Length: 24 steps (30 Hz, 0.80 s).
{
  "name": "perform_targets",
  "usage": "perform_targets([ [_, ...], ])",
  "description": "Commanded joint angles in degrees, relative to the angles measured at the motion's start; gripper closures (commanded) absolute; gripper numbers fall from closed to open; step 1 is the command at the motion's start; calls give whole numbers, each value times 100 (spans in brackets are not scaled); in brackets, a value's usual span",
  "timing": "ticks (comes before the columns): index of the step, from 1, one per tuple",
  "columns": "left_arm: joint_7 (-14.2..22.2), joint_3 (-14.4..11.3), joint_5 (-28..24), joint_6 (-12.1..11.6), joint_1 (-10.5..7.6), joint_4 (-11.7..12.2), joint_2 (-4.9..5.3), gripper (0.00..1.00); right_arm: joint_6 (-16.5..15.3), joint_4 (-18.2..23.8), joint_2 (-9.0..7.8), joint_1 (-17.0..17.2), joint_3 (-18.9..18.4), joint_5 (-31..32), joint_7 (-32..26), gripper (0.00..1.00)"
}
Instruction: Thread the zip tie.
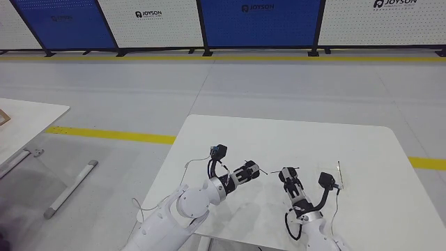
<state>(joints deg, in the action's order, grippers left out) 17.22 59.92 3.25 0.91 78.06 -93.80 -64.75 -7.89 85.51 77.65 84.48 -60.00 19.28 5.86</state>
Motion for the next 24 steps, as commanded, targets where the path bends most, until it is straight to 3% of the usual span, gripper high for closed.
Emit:
perform_targets([
  [1,0,0,0,0,0,0,0,100,16,-14,2,-14,7,3,-19,100],
  [24,0,0,0,0,0,0,0,100,-22,-148,66,-159,51,-92,-279,100],
])
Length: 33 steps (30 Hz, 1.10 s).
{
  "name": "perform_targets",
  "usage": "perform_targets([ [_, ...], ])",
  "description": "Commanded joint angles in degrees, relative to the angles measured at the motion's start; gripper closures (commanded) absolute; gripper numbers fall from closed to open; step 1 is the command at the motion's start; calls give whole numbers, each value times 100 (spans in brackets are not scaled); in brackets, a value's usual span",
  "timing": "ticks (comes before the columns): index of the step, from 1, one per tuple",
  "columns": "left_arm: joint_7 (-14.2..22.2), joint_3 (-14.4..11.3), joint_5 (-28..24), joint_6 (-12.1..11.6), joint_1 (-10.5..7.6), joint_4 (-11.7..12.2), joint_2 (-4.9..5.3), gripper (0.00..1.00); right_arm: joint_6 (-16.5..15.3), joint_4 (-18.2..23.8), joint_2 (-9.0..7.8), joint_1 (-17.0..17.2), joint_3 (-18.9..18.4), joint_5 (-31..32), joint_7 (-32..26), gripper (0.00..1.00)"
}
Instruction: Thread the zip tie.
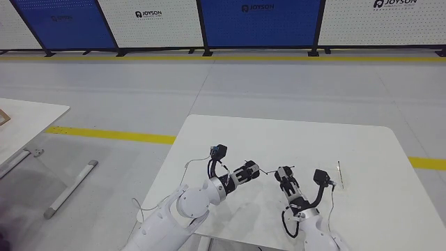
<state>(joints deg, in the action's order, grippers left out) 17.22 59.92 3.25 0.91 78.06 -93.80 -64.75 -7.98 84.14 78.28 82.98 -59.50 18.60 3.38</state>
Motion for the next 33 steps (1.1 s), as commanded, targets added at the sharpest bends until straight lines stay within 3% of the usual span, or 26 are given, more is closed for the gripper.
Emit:
perform_targets([
  [1,0,0,0,0,0,0,0,100,-21,-22,6,-17,-1,-33,-44,100],
  [33,0,0,0,0,0,0,0,100,-17,-69,44,-1,-60,-136,-44,100],
])
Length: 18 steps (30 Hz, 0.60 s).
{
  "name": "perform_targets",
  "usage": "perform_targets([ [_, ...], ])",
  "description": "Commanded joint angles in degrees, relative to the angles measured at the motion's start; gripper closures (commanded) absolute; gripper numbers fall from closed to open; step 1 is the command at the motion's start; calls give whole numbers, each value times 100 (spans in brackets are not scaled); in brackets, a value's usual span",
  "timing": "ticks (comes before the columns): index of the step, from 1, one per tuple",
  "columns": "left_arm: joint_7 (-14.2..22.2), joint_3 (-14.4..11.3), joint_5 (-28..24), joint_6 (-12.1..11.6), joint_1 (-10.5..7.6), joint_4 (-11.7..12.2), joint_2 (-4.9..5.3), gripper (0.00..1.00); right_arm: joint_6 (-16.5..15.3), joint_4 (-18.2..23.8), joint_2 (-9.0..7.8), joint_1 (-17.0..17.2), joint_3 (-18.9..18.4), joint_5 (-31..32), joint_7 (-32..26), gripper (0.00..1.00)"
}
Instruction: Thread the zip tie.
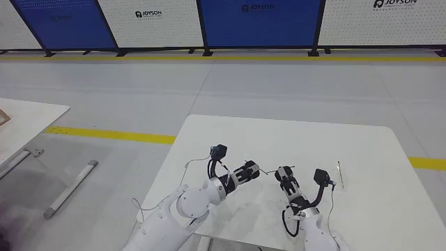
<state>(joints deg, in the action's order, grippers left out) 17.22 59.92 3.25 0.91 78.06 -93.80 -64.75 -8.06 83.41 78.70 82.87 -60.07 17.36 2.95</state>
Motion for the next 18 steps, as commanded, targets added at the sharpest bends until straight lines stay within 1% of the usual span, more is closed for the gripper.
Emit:
perform_targets([
  [1,0,0,0,0,0,0,0,100,-40,17,3,28,-9,-38,-16,100],
  [7,0,0,0,0,0,0,0,100,-227,131,-16,140,-131,-131,-112,100],
  [18,0,0,0,0,0,0,0,100,-178,243,-27,238,-232,-73,-186,100],
])
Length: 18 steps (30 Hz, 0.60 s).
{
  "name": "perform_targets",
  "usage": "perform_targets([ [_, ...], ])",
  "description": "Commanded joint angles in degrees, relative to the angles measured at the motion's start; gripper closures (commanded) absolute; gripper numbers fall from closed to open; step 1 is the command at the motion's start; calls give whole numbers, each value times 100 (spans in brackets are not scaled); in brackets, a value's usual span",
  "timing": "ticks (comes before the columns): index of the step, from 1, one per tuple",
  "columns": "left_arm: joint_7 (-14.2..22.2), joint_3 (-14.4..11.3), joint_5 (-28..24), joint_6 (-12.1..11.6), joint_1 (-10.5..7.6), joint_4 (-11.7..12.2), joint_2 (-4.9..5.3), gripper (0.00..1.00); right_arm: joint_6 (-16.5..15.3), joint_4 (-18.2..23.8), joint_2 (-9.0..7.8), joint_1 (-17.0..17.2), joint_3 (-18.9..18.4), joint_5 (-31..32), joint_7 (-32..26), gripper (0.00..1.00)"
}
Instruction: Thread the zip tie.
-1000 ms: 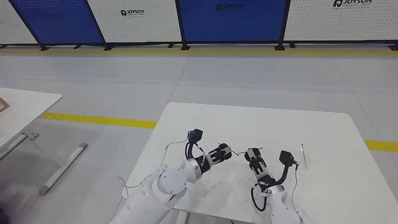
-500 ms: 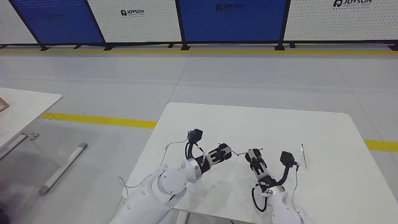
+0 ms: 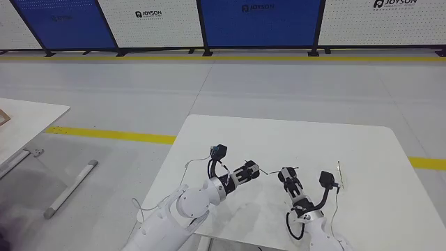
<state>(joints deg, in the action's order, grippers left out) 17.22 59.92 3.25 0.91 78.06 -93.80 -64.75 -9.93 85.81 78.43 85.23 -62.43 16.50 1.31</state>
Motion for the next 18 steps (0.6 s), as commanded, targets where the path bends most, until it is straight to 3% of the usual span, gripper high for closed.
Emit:
perform_targets([
  [1,0,0,0,0,0,0,0,100,21,1,1,3,8,18,-45,100],
  [18,0,0,0,0,0,0,0,100,7,40,11,52,-54,-17,-115,100],
])
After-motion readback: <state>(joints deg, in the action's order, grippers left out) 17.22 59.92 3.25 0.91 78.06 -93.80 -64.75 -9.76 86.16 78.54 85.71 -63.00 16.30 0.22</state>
